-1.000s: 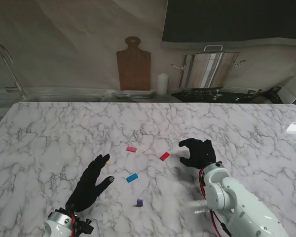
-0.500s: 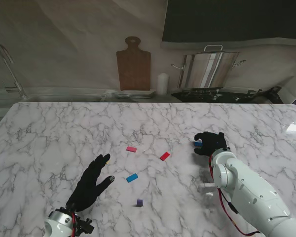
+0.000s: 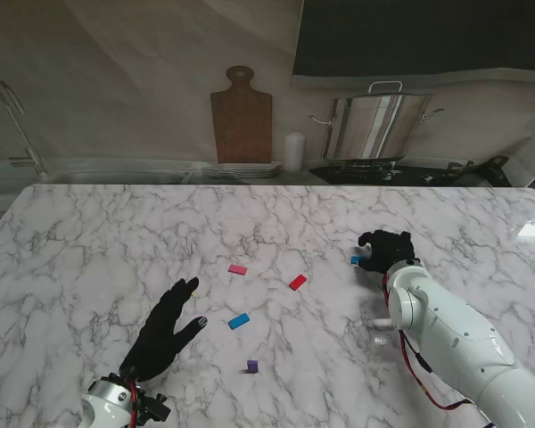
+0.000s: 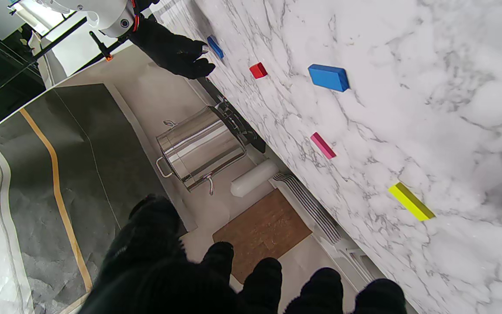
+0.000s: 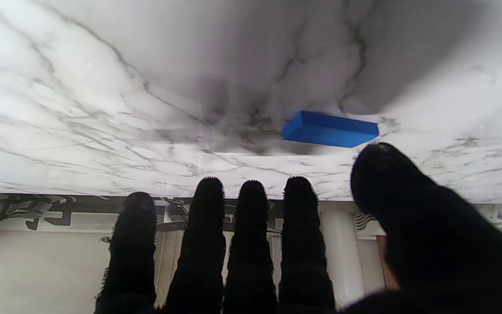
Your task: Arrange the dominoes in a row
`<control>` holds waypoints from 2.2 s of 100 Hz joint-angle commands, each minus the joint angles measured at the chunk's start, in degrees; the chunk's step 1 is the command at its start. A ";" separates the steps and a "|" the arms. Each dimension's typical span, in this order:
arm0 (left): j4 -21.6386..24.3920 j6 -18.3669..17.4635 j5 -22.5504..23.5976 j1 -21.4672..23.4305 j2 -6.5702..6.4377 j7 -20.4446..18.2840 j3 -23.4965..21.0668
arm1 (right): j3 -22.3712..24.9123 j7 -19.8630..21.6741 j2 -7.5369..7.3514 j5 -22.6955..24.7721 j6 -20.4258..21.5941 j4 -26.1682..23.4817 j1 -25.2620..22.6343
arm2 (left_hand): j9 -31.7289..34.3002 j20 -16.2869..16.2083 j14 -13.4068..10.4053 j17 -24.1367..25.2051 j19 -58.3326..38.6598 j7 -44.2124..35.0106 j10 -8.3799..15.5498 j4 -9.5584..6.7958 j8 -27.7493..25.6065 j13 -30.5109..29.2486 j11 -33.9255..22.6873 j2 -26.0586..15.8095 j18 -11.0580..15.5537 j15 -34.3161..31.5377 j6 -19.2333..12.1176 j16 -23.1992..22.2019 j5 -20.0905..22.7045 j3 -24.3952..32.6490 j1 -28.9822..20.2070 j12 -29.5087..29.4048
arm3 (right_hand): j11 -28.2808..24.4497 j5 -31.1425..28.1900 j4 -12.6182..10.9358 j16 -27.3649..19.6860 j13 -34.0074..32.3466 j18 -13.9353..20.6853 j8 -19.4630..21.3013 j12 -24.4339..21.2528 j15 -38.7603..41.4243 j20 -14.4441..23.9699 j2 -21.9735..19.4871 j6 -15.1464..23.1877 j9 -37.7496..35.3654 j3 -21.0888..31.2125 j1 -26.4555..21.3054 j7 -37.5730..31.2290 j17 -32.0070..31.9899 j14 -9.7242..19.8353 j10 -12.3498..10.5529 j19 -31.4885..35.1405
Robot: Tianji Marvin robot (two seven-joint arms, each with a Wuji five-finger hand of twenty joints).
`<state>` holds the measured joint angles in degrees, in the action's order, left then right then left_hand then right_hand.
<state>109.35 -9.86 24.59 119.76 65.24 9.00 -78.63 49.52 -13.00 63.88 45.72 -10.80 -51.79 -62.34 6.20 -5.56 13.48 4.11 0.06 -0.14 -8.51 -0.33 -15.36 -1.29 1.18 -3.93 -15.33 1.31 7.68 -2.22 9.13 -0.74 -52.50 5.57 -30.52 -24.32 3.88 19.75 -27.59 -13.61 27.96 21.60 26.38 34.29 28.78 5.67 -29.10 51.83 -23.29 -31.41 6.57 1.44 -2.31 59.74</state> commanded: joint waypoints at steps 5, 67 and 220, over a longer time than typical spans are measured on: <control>0.17 0.13 -0.16 0.02 0.03 -0.88 0.22 | -0.37 -0.26 0.24 -0.18 0.41 0.65 0.43 | -1.18 -0.17 -0.41 -0.25 0.68 0.88 0.95 0.03 1.17 1.57 0.25 -0.48 0.44 0.49 -0.41 0.82 -1.54 -0.14 -1.12 -0.47 | -2.48 -2.76 0.50 2.10 -1.32 1.37 -0.48 1.53 4.16 2.35 2.35 1.88 -1.70 2.15 0.48 -2.10 1.13 0.87 -1.14 4.77; 0.04 0.17 -0.25 -0.07 0.02 -0.96 0.20 | -4.46 -2.99 0.60 -0.34 2.30 4.07 1.85 | -1.16 -0.16 -0.42 -0.25 0.67 0.84 0.93 0.02 1.10 1.56 0.24 -0.46 0.45 0.49 -0.41 0.82 -1.53 -0.13 -1.19 -0.46 | -8.84 -10.58 1.32 5.17 -0.88 2.35 1.38 6.88 12.63 3.16 7.55 8.60 -1.48 6.12 -1.74 -7.68 1.76 0.50 -1.01 8.49; -0.30 0.39 -0.22 -0.30 0.05 -0.88 0.14 | -6.95 -5.19 0.23 0.88 4.40 6.47 2.63 | -1.18 -0.35 -0.41 -0.25 0.62 0.70 0.91 0.02 0.07 1.54 0.28 -0.22 0.46 0.45 0.91 0.66 -1.53 -0.10 -1.26 -0.49 | -9.84 -12.99 10.35 4.59 -11.97 0.28 21.69 10.89 13.24 0.86 17.96 20.21 -19.35 10.78 -10.80 -32.78 6.92 2.39 -5.14 9.34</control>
<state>109.23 -9.60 24.45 119.38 65.25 8.97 -78.66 42.90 -18.18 64.25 46.36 -6.64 -46.46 -59.03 6.20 -5.57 13.47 4.11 0.06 -0.14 -8.51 -0.33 -15.36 -1.29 1.18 -3.87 -15.33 1.31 8.55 -2.20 9.13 -0.74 -52.50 5.57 -41.48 -35.38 12.75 24.56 -37.55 -12.14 45.48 30.67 39.91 35.98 43.72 18.56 -44.57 61.60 -29.94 -58.34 12.89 2.37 -6.14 67.99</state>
